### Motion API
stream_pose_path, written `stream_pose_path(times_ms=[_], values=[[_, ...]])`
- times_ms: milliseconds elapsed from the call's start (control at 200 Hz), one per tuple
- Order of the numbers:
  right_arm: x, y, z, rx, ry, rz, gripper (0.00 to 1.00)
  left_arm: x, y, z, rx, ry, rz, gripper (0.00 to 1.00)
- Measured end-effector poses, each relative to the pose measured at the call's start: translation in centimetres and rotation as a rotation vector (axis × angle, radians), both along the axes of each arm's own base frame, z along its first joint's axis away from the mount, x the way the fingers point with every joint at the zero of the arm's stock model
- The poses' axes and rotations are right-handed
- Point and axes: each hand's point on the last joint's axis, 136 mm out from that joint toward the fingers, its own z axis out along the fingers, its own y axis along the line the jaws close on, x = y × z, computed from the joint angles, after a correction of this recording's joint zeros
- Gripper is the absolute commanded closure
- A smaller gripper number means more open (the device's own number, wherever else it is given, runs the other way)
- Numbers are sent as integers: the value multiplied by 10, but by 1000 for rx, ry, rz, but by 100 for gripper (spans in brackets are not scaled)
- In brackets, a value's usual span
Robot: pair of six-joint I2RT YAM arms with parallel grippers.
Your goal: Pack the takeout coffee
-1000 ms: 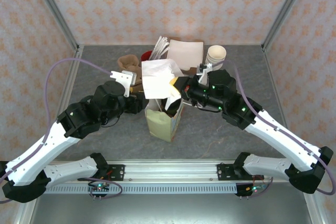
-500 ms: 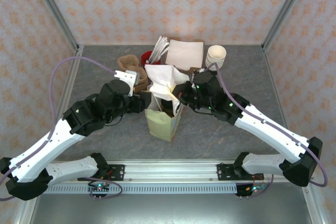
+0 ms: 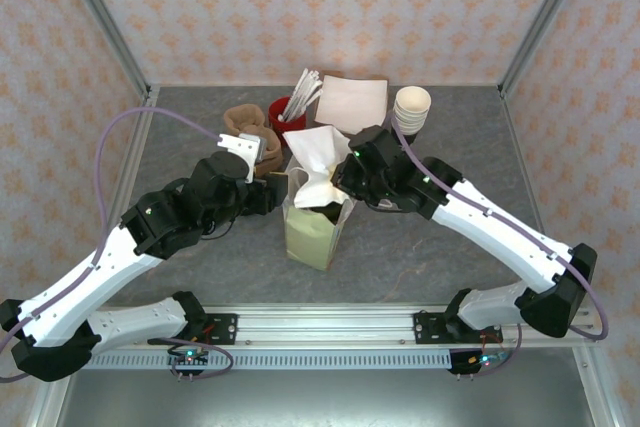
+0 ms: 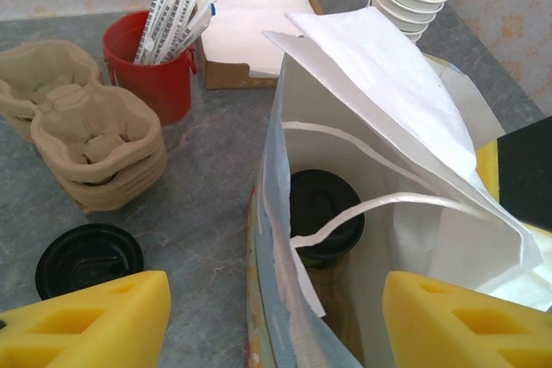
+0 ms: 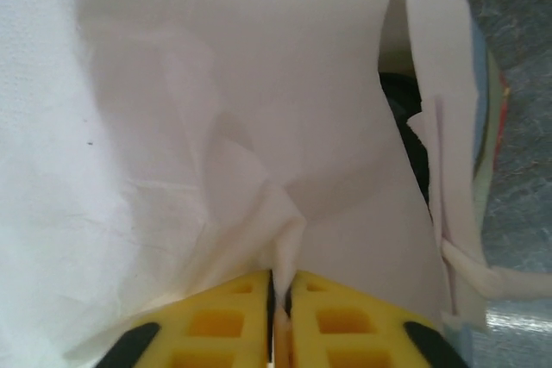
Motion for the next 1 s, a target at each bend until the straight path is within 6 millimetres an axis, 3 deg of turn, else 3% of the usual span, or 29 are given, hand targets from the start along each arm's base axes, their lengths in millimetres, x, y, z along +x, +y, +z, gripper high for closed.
stream_pose_path(times_ms=[125,290,746,1001], values=[[-1,-3,-1,-49,1,15,66,-1,1,1,-3,-3,0,33],[-1,-3,6,-78,-17,38,59,-1,1,1,-7,-2,2,33],[6,-15,51,-106,-133,29,61,-1,1,1,-8,-2,3,33],[4,-7,67,-56,-170,75,64,-1,1,1,-9,-1,4,32]])
